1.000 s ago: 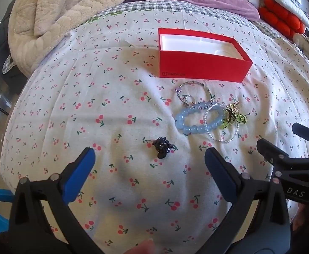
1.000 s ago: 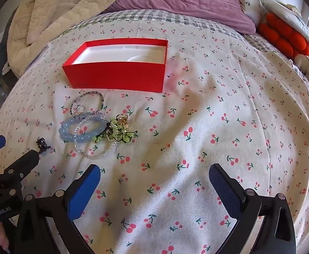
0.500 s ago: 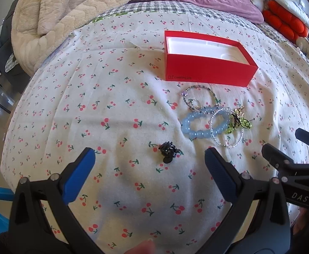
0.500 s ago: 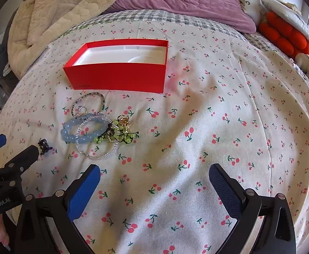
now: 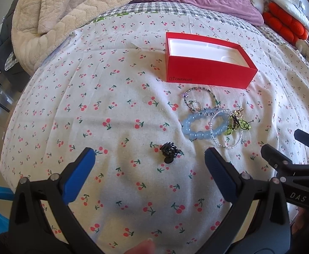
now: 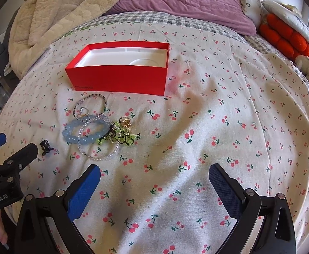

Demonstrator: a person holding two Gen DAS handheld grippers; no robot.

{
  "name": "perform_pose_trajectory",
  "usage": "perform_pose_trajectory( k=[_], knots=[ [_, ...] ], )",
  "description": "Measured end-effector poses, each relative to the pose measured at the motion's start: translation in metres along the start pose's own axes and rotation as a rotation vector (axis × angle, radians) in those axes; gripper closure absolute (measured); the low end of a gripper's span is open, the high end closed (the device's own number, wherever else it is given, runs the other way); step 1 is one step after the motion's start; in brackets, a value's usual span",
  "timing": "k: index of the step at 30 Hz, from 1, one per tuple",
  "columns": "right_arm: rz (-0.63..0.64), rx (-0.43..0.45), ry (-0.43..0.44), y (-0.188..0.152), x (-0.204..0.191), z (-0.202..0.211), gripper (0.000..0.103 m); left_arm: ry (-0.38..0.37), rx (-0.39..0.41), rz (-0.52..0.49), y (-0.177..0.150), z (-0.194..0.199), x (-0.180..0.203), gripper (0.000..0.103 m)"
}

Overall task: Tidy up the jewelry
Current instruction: 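Move both tools toward the jewelry pile beside the red box, then grasp the green-beaded bracelet with the left tool while the right tool approaches the pearl bracelet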

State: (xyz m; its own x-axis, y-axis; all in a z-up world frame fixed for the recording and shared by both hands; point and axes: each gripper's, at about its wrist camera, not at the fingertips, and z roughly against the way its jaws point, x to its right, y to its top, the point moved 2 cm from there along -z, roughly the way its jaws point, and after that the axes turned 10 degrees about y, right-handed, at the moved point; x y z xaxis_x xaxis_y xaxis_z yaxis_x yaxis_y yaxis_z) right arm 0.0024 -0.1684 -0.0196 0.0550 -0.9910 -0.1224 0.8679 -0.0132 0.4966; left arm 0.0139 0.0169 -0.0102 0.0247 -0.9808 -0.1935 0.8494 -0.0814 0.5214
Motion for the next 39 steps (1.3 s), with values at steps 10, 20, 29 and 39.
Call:
perform_pose_trajectory(
  k=[10,20,29,39],
  knots=[
    [-0.004,0.007,0.008,0.002,-0.001,0.002,0.0,-0.013,-0.01,0.011,0.004,0.0,-0.004,0.0],
    [-0.033,0.004,0.056,0.01,-0.001,0.007,0.0,-0.042,-0.031,0.003,0.007,-0.001,-0.005,0.0],
    [-0.087,-0.026,0.162,0.029,0.009,0.008,0.0,-0.11,-0.098,-0.005,0.02,-0.008,-0.018,0.0],
    [-0.222,-0.067,0.388,0.064,0.031,-0.002,0.027,-0.285,-0.159,0.019,0.054,-0.027,-0.025,0.019]
  ],
)
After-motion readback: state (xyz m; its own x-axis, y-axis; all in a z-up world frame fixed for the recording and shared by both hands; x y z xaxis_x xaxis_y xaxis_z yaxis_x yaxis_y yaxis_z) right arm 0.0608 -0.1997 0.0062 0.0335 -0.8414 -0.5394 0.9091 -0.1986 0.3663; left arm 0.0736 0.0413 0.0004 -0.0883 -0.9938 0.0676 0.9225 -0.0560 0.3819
